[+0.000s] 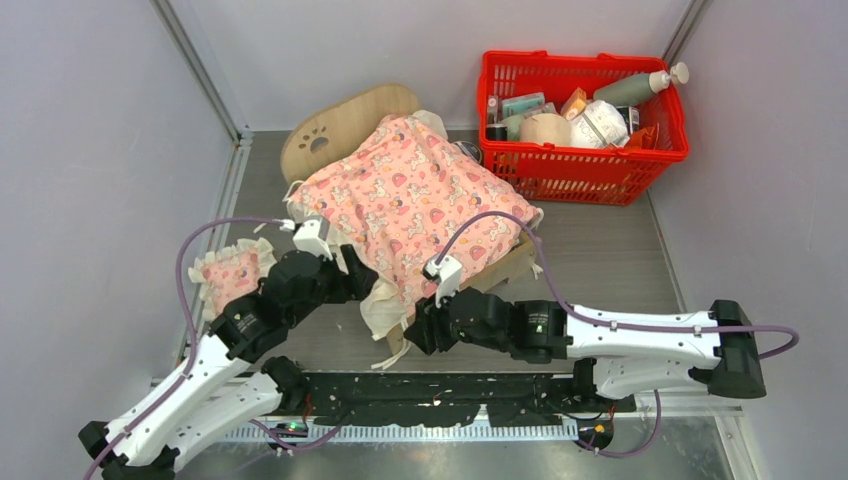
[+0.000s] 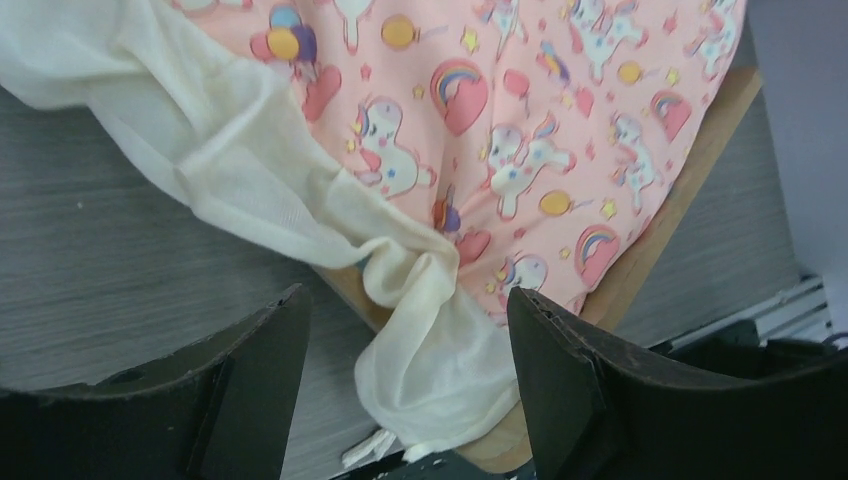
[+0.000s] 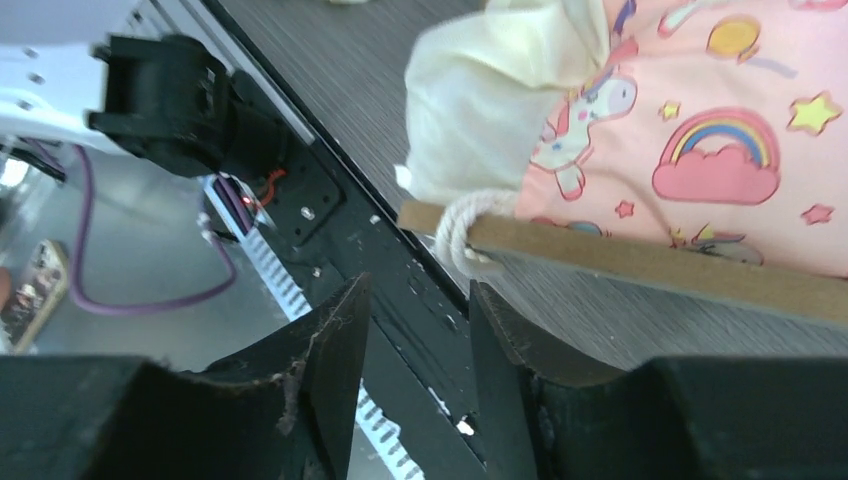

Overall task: Set up the pet bed
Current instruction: Cross the ropes on the bed frame.

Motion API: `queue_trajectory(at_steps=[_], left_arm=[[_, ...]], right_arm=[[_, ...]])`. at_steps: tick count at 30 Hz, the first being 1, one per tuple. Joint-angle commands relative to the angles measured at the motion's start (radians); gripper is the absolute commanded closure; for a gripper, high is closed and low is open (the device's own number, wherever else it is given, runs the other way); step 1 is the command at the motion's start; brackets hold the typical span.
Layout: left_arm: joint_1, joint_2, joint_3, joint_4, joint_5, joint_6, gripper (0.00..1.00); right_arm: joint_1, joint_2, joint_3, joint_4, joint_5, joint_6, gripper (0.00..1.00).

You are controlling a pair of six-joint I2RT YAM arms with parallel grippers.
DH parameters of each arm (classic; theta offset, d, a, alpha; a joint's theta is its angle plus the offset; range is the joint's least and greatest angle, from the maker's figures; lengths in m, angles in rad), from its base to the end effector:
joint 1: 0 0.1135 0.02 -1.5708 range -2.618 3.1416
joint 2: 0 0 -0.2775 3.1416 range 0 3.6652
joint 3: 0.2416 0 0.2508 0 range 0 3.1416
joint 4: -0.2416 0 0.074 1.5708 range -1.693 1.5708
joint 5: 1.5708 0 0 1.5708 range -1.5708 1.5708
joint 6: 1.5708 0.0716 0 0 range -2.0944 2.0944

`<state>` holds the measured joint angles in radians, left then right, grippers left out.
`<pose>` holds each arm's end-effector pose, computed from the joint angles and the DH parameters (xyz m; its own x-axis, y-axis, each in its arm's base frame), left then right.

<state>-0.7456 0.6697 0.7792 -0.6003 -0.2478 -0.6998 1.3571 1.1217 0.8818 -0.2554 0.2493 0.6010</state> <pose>0.1327 -0.0986 0.3044 -0.5861 -0.3086 -0.7491 0.1585 0.8630 -0.4796 0.0759 0.2664 0.2958 -0.5926 -0.1469 -0.7920 -0.6861 0.6071 0.4008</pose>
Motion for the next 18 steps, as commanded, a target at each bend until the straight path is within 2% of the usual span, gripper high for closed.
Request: queue_trajectory(at_steps=[1,7,11,13,17,18], left_arm=[[0.002,-0.032,-0.087,-0.011,0.148,-0.024,0.26],[0.002,-0.068,-0.195,0.112,0.279,-0.067,0.28],[0.002,-0.060,-0.235,0.131,0.302,-0.070,0.34],[0.002,-0.065,-0.255,0.162,0.308,-0.070,0.47],[0.002,-0.097,-0.252,0.184,0.288,-0.076,0.93],[0.002,-0.108,-0.247,0.185,0.278,-0.074,1.00]], right_arm=[[0.023,0.025,-0.069,0.116,0.021,0.041,0.51],[0.038,0.052,-0.140,0.176,0.030,0.005,0.49],[0.038,0.068,-0.168,0.235,0.055,-0.018,0.55],[0.037,0.082,-0.175,0.262,0.071,-0.018,0.56],[0.038,0.115,-0.189,0.347,0.073,-0.022,0.59],[0.038,0.131,-0.186,0.356,0.073,-0.024,0.59]])
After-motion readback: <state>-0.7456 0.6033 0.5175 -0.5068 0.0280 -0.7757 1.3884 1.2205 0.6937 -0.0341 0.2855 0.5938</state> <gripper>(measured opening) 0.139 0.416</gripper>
